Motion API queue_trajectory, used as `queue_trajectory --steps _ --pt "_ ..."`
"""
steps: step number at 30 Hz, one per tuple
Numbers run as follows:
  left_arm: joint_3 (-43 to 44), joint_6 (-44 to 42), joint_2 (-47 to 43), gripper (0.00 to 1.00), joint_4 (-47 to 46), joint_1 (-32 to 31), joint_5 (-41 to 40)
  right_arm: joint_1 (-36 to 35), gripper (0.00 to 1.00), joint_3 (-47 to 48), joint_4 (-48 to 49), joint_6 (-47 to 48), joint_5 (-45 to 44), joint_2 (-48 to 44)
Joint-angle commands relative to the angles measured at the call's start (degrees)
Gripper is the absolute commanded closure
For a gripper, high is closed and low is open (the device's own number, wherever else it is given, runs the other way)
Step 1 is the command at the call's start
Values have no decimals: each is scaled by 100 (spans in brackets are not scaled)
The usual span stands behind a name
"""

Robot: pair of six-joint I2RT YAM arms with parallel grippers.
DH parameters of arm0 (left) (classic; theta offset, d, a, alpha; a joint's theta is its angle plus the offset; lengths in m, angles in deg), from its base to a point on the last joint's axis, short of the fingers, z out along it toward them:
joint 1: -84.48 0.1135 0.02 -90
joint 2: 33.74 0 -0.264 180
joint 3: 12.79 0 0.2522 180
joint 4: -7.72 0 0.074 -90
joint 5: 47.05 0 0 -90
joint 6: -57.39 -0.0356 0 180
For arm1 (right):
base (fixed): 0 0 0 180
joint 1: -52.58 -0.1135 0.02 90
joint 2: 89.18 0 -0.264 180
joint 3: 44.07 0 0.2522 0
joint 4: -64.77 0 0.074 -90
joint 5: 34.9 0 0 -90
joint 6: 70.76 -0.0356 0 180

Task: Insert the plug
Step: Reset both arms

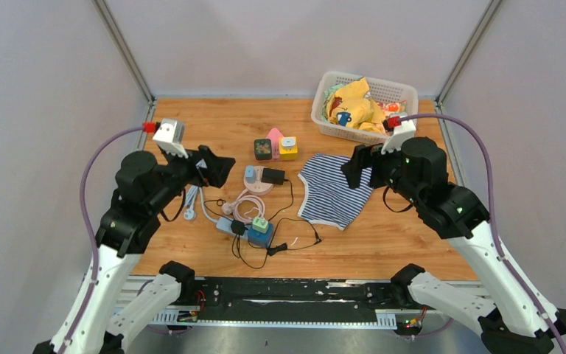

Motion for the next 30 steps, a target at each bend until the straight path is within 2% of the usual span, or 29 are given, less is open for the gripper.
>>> queue_trajectory --steps 1,10,30 --pt "-746 330 -788 0 -497 -12 11 39 0 -383 -64 -419 -294 -304" --pt "-1236 556 -1180 0 -294 -12 -97 42 1 -587 -55 -614 -363 -747" --pt "-1146 395 -1378 0 -370 -12 -577 39 2 -976 -11 -661 -364 -1184"
